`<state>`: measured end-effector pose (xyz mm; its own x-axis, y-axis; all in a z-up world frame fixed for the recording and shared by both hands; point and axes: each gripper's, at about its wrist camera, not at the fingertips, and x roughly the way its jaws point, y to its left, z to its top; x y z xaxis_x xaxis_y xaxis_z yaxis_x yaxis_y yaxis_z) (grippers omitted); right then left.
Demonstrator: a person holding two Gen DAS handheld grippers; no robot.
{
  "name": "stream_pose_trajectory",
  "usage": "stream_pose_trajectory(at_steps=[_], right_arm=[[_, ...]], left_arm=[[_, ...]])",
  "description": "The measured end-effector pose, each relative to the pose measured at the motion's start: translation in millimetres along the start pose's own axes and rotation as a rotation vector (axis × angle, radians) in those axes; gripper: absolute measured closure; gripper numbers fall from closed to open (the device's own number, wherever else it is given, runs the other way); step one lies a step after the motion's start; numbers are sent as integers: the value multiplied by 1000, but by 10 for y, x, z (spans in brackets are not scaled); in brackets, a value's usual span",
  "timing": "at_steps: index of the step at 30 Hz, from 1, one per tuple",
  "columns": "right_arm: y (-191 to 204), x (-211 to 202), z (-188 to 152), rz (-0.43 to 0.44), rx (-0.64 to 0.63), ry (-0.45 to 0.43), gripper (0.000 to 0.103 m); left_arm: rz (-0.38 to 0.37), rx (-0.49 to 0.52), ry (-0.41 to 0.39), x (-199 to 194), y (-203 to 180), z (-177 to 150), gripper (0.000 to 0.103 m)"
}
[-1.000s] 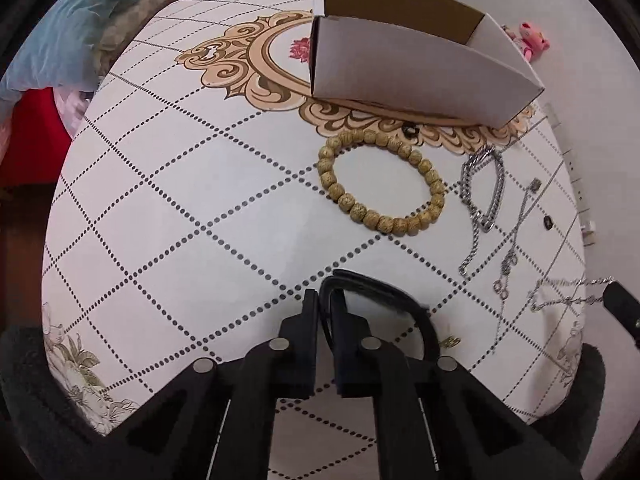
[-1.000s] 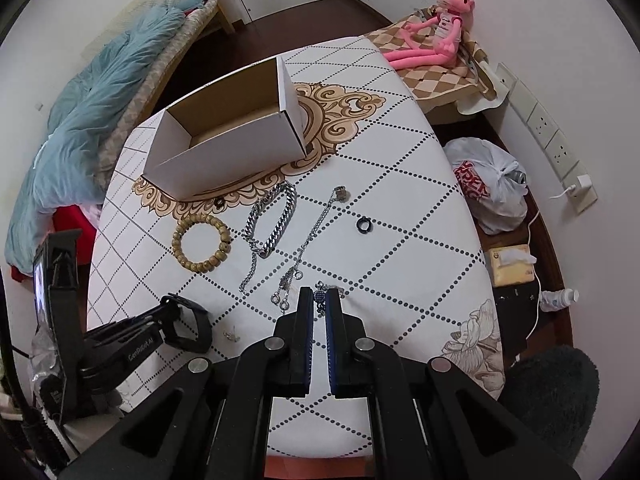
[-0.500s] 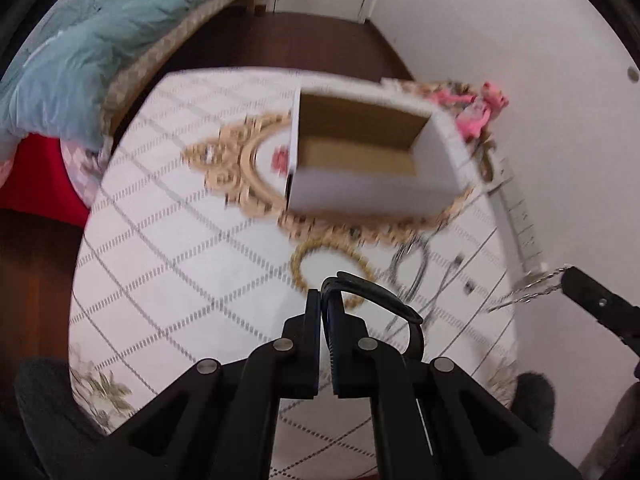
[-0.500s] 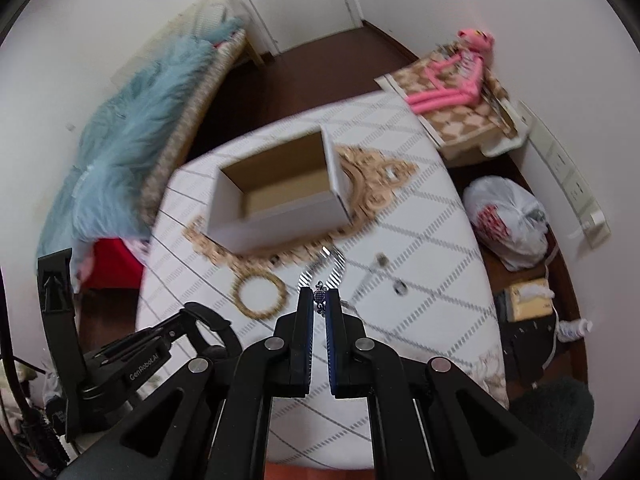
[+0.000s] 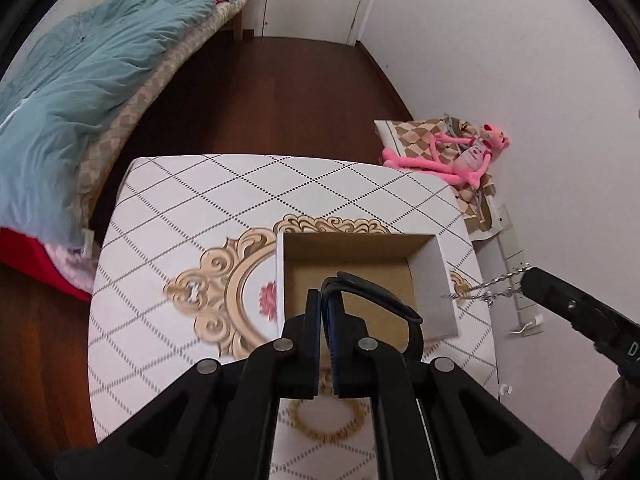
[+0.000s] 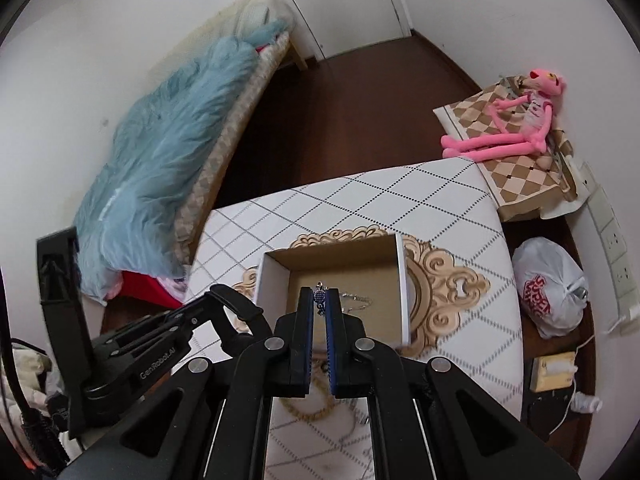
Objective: Organize jewelry
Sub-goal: 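Carry black band with left tool while right tool carries earring over the box, then open both tools to drop band and earring into the cardboard box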
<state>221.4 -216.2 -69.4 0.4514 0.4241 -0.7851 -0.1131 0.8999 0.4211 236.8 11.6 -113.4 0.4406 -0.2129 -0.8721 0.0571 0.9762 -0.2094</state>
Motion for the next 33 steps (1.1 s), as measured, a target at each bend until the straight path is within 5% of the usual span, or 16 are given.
stream_pose_trajectory(at_steps=[12, 14, 15, 16, 17, 19, 21, 23, 26, 33], right_arm=[[-228, 1002, 365, -26, 4, 234, 96], [-250, 1067, 365, -27, 5, 258, 96], [-263, 1086, 370, -34, 2, 260, 95], [-265, 1090, 377, -40, -1, 259, 90], [-279, 1082, 379, -43, -2, 255, 85], [-287, 1052, 383, -52, -9, 247, 53], [-283, 1019, 379, -75, -20, 233, 41], [-262, 982, 328, -146, -52, 217, 41], [-243, 979, 223, -251, -93, 208, 9], [-221, 1065, -107, -374, -144, 210, 5]], left_arm=[[14, -34, 178, 690, 72, 305, 90], [37, -33, 177, 694, 74, 330, 65], [38, -35, 163, 665, 81, 338, 39], [41, -40, 151, 639, 84, 353, 25], [44, -45, 135, 603, 92, 366, 24], [57, -42, 113, 542, 99, 389, 24], [86, -42, 95, 483, 110, 405, 19], [138, -32, 60, 407, 123, 396, 2], [214, -19, -3, 303, 159, 321, 0], [279, -11, 10, 334, 232, 25, 0]])
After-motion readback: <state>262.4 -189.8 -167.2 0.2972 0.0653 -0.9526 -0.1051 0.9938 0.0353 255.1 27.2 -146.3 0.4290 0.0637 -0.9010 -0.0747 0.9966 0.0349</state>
